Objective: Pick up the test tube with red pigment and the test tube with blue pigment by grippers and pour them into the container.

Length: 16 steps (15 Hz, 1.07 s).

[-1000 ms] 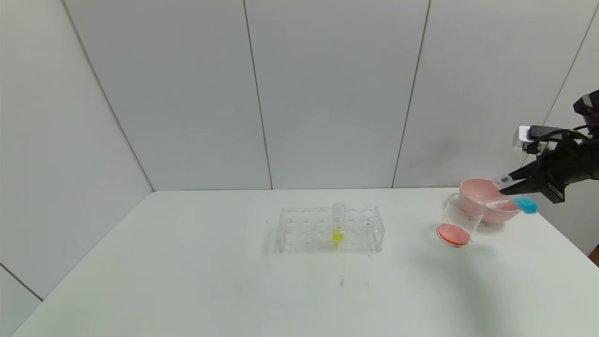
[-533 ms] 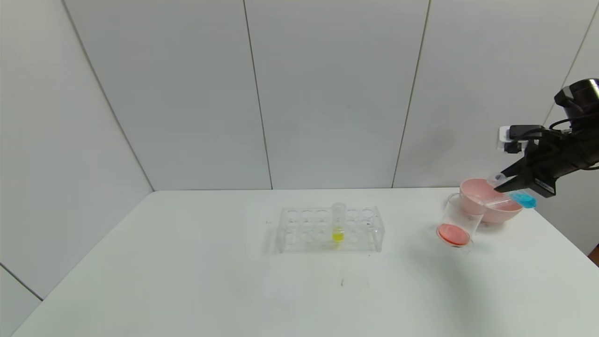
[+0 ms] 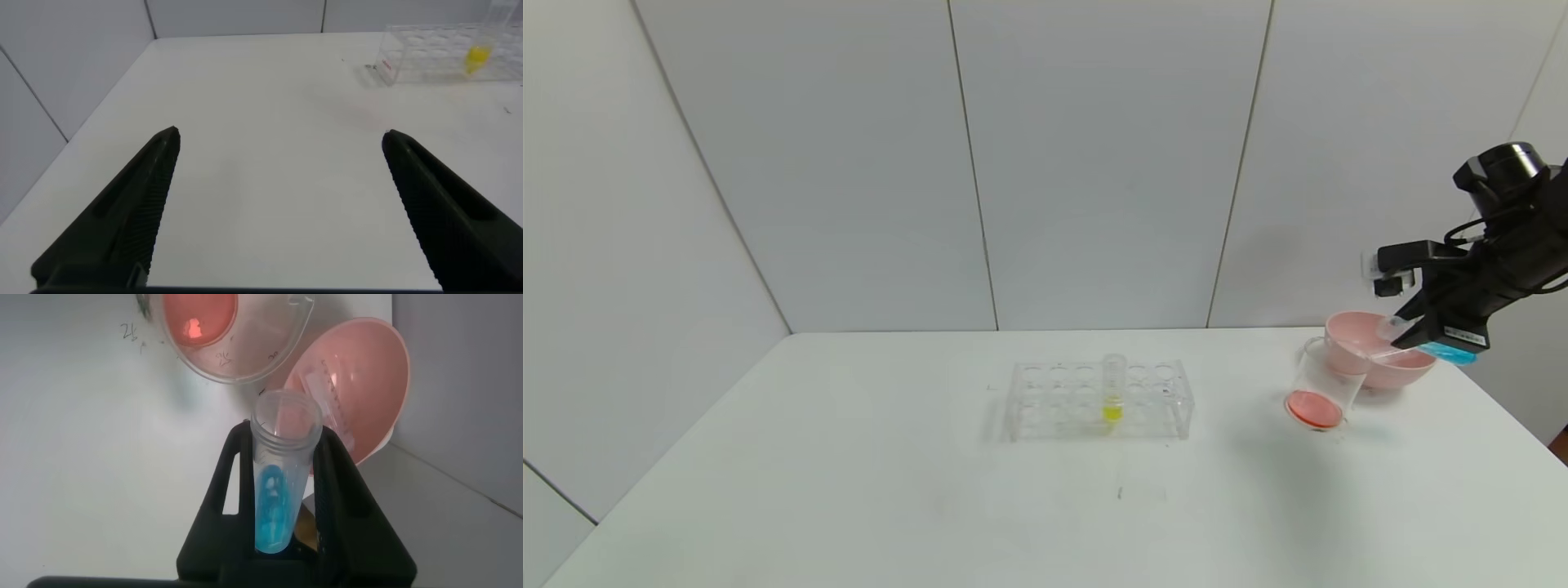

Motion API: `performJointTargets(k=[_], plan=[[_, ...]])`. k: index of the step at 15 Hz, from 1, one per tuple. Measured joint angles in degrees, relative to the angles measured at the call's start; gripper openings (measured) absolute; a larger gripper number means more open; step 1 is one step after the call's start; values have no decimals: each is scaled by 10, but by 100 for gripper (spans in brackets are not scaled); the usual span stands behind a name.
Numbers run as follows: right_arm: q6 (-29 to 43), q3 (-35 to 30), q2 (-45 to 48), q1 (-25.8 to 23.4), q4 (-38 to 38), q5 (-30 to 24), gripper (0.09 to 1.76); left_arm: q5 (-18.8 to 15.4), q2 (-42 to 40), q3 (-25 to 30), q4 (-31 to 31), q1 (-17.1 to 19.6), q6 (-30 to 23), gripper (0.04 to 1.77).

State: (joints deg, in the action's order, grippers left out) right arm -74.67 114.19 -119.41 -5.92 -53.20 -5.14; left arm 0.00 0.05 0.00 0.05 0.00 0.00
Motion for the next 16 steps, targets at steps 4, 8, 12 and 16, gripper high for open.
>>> performJointTargets(k=[4, 8, 12, 16], plan=[[1, 0, -5, 20, 0, 16, 48, 0, 0, 0, 0, 0, 0, 176], [2, 0, -14, 39, 8, 55, 48, 0, 0, 0, 0, 0, 0, 176], [0, 1, -25, 55, 24, 89, 48, 0, 0, 0, 0, 0, 0, 176], [-3, 3, -30, 71, 31, 132, 48, 0, 0, 0, 0, 0, 0, 176]])
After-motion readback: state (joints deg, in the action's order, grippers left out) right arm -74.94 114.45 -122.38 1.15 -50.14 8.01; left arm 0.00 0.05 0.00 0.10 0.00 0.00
